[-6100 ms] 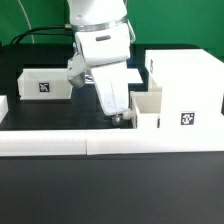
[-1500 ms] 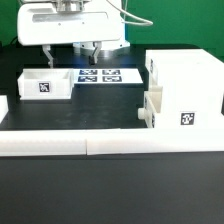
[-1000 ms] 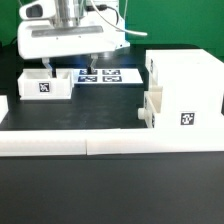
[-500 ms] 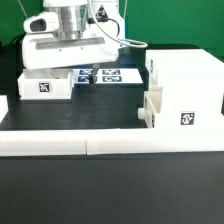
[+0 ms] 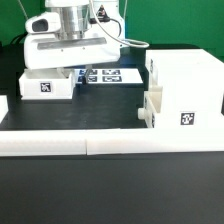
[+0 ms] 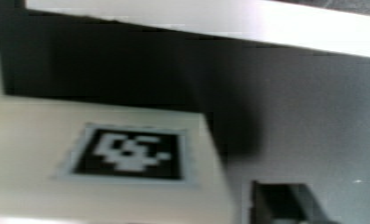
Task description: Assemble drawer
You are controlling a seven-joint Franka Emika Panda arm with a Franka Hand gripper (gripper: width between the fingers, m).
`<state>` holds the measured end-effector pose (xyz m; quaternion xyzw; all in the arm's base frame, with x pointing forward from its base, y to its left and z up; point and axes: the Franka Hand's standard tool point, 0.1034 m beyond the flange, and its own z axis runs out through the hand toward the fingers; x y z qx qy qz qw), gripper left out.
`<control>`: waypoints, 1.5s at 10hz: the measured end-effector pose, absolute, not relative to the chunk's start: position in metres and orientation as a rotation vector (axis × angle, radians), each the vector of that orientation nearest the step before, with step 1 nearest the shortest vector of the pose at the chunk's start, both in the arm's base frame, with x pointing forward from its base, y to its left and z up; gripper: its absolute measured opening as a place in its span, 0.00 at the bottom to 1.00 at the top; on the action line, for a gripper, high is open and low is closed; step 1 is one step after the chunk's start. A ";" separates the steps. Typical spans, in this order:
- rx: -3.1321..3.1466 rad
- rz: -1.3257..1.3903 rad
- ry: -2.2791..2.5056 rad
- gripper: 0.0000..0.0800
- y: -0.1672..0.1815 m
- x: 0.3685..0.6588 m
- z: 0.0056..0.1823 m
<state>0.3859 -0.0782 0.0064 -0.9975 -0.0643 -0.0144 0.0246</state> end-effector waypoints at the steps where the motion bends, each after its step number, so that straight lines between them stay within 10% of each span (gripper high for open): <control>1: -3.086 -0.045 -0.199 0.27 -0.078 0.386 0.006; 2: -3.086 -0.046 -0.200 0.06 -0.078 0.386 0.007; 10: -3.087 -0.052 -0.204 0.05 -0.078 0.388 0.008; 15: -3.061 -0.080 -0.356 0.05 -0.036 0.430 0.043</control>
Offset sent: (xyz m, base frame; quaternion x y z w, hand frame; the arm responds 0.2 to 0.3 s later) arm 0.0000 0.0000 0.0000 0.0000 0.0000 0.0000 1.0000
